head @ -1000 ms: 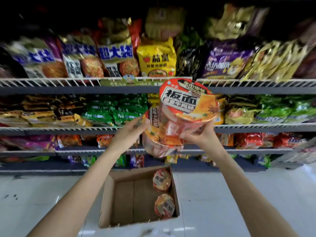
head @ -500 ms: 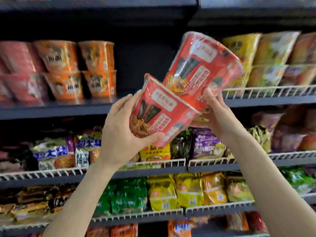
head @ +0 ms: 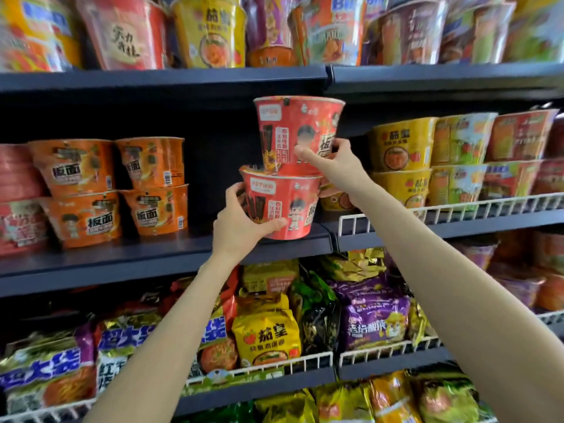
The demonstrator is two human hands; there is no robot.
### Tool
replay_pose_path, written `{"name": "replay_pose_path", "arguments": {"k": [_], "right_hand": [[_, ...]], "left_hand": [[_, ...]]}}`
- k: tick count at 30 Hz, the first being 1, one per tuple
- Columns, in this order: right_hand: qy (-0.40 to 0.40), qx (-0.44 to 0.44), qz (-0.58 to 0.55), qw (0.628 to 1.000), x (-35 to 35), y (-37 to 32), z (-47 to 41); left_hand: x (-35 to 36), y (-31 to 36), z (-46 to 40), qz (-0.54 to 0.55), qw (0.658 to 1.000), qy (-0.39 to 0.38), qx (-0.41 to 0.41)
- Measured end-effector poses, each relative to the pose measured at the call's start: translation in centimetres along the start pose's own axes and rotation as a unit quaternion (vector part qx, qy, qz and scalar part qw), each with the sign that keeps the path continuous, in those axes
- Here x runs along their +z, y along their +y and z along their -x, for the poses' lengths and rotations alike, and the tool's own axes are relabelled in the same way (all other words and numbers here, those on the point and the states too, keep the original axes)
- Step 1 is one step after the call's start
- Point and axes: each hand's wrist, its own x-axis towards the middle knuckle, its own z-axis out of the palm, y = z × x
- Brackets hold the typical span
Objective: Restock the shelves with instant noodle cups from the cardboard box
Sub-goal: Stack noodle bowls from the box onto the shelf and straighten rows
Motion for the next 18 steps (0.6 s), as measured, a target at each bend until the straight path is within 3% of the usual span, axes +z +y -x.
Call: {"name": "replay_pose_path", "arguments": {"k": [11, 14, 18], "right_hand": [[-0.039, -0.016, 0.116, 0.992, 4.5, 5.8, -11.2], [-0.066, 0.008, 0.134, 0.989, 5.3, 6.7, -13.7], [-0.102, -0.021, 0.169, 0.98, 5.6, 7.7, -15.7]], "left_hand": [[6.3, -4.5, -8.1, -0.161, 0.981, -0.004, -0.111], [7.5, -5.2, -10.1, -0.202, 0.968, -0.037, -0.141], [8.3, -5.5, -12.2, -0.234, 0.951, -0.087, -0.182]]}}
